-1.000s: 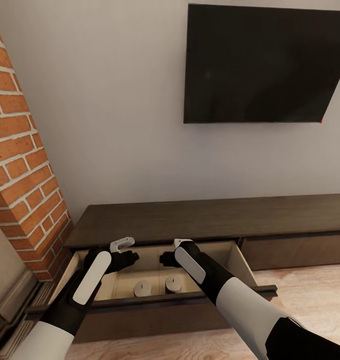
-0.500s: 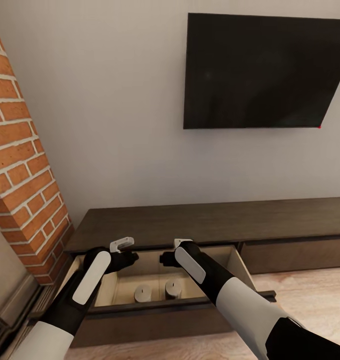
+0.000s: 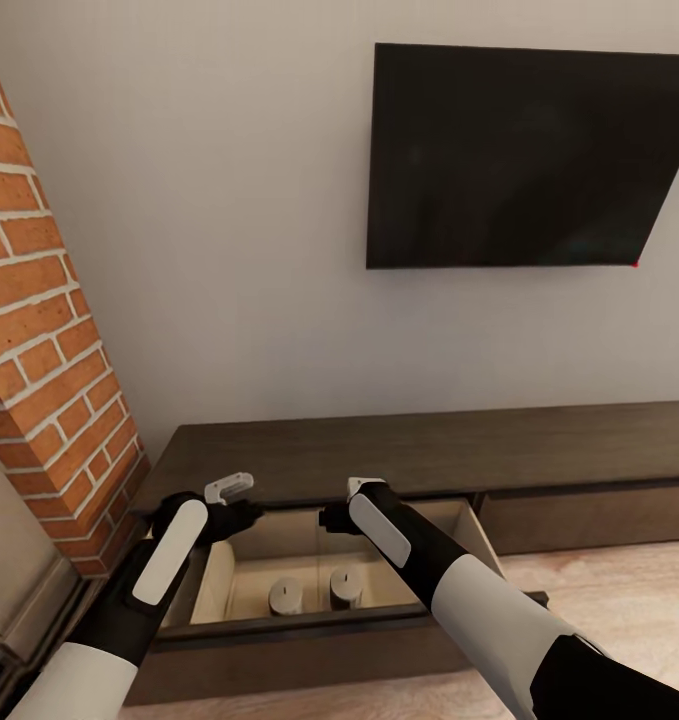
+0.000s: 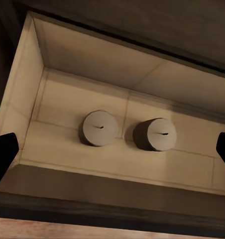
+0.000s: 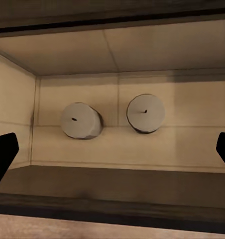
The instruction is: Place each of the two pumpkins and all three candles from the living room inside a cabinet in the living room (use any cabinet), then make sure every cabinet is closed, and position the cauldron so it is next to a table in the living room.
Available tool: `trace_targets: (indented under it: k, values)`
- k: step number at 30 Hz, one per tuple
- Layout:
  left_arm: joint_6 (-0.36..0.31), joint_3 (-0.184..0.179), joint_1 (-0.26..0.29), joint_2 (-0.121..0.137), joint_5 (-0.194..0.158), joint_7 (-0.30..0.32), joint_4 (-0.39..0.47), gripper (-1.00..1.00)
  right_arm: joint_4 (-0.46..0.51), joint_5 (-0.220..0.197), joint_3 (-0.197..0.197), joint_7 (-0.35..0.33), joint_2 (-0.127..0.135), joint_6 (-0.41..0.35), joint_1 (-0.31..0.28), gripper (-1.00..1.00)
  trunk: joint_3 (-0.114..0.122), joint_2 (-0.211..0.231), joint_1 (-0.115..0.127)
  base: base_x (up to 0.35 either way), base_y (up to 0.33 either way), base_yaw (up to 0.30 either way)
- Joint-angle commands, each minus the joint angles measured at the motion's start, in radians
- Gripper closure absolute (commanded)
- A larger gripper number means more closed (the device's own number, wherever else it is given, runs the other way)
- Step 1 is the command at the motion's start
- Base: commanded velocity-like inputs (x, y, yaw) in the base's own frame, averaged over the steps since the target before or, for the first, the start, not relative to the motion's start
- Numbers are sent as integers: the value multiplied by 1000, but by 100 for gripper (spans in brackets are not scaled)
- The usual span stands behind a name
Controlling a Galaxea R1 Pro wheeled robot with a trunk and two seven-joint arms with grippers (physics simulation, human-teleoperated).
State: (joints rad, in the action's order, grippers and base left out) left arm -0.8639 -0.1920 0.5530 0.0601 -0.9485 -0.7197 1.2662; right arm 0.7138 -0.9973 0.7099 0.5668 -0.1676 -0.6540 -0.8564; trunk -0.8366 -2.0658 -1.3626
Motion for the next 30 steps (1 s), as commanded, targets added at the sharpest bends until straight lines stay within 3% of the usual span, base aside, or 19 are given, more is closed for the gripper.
trace_targets:
  k: [1, 13, 24, 30]
  values:
    - [-4, 0, 1, 7, -10, -10, -1, -100, 0, -11, 4, 11, 0, -1, -1, -100, 2, 7, 4, 0, 0, 0]
    - [-6, -1, 1, 8, -10, -10, -2, -100, 3, -9, 5, 15, 0, -1, -1, -100, 40, 91, 50, 0, 0, -7]
    - [-6, -1, 1, 9, -10, -10, -2, -100, 2, -10, 4, 16, 0, -1, -1, -100, 74, 168, 92, 0, 0, -235]
    - [-6, 0, 1, 9, -13, -10, 0, -100, 3, -9, 5, 16, 0, -1, -1, -100, 77, 175, 96, 0, 0, -151]
